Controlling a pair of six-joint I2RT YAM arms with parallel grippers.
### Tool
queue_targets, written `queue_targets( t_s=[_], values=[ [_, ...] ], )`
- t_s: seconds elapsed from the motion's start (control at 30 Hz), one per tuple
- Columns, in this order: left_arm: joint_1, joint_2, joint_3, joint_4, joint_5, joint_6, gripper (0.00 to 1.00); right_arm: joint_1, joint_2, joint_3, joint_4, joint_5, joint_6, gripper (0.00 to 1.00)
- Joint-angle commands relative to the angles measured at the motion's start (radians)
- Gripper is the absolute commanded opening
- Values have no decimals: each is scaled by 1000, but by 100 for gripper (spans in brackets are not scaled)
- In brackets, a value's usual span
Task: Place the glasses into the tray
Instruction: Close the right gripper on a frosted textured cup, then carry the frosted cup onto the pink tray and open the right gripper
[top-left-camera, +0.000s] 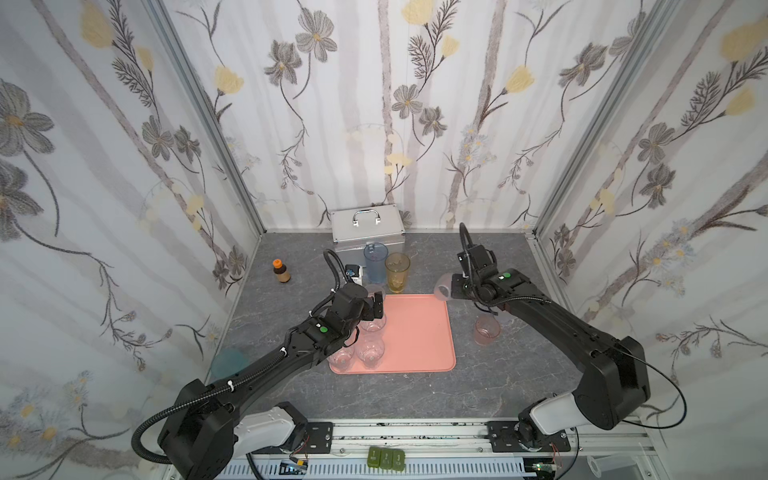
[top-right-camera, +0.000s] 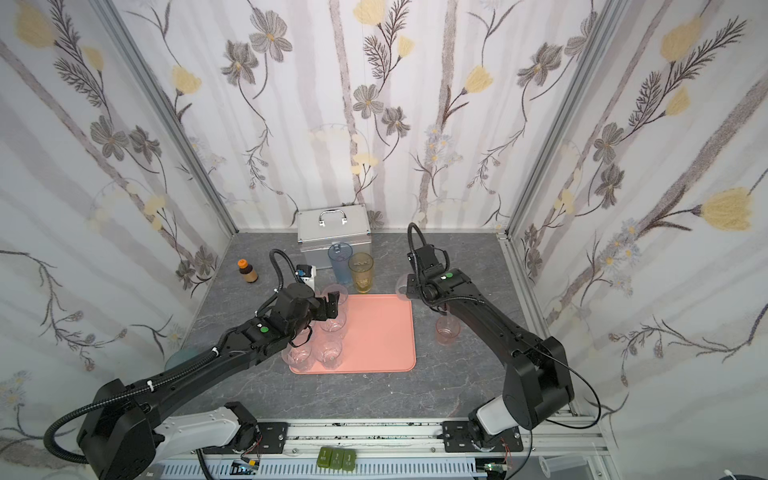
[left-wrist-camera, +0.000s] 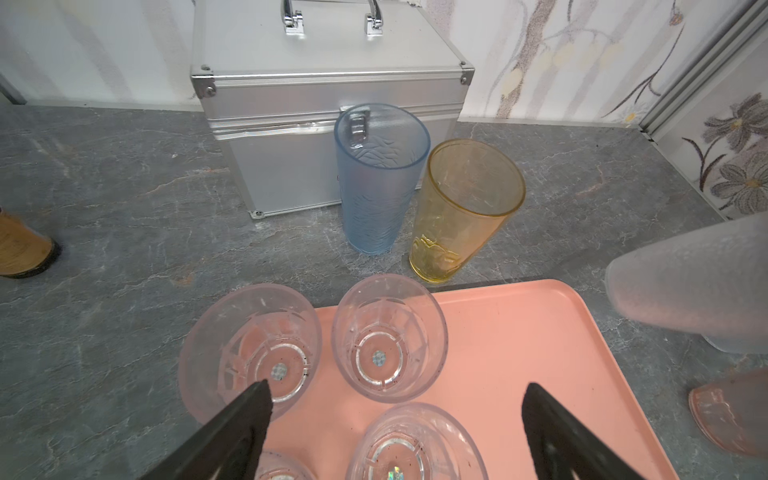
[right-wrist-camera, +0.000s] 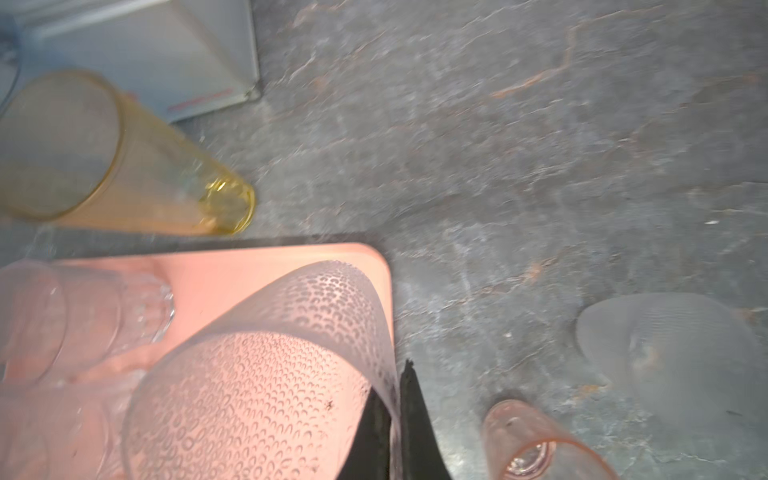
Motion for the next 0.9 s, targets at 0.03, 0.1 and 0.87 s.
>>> queue_targets(
  t_s=[0.03, 0.1, 0.87],
  values=[
    [5, -11, -15, 40, -5, -19, 97, 104, 129, 123, -60, -49, 0, 6],
    [8, -16, -20, 40, -4, -20, 97, 122, 212, 198, -76, -64, -5, 6],
    [35, -49, -75, 72, 11, -25, 99, 130, 518, 483, -144, 18, -45, 14]
  ],
)
